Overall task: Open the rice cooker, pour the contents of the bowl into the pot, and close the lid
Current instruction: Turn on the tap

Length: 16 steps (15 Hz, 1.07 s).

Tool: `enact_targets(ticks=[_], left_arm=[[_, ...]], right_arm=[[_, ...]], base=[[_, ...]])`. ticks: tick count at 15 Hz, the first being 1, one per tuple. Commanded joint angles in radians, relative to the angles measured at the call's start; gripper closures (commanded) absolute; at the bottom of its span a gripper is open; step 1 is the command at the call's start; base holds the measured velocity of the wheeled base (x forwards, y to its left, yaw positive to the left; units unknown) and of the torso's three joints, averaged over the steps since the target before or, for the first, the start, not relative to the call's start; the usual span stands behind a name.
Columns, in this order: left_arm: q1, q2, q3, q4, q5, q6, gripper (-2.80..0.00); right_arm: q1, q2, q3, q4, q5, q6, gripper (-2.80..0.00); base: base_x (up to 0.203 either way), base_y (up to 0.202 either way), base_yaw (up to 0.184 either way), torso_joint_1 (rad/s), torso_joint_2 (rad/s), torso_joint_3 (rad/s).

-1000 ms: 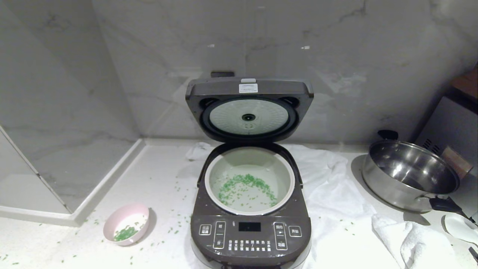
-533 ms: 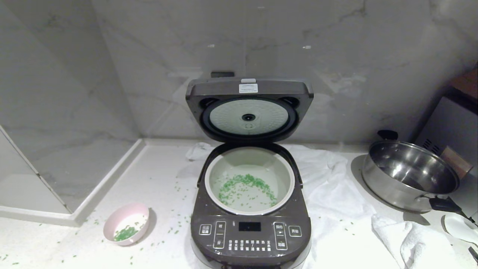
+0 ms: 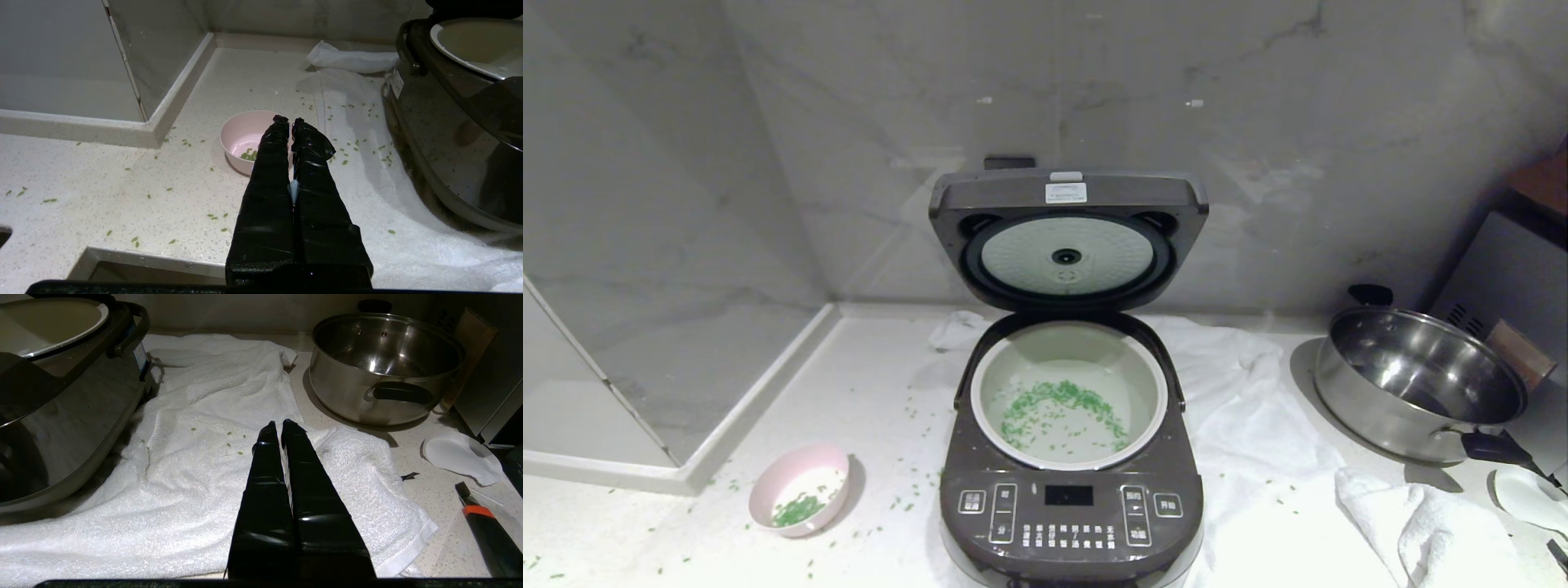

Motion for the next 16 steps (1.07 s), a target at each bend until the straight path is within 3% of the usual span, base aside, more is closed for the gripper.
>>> enact_targets(ticks=[1, 16], left_arm=[[0.000, -0.005, 0.017, 0.000, 0.000, 0.000, 0.00], [0.004, -0.004, 0.015, 0.000, 0.001, -0.002, 0.00]], right_arm=[[0.001, 0.000, 0.000, 0.001, 0.001, -0.001, 0.00], [0.001, 0.000, 0.000, 0.001, 0.001, -0.001, 0.00]], base=[[0.000, 0.000, 0.000, 0.000, 0.00, 0.000], [0.000, 0.000, 0.000, 0.000, 0.00, 0.000]])
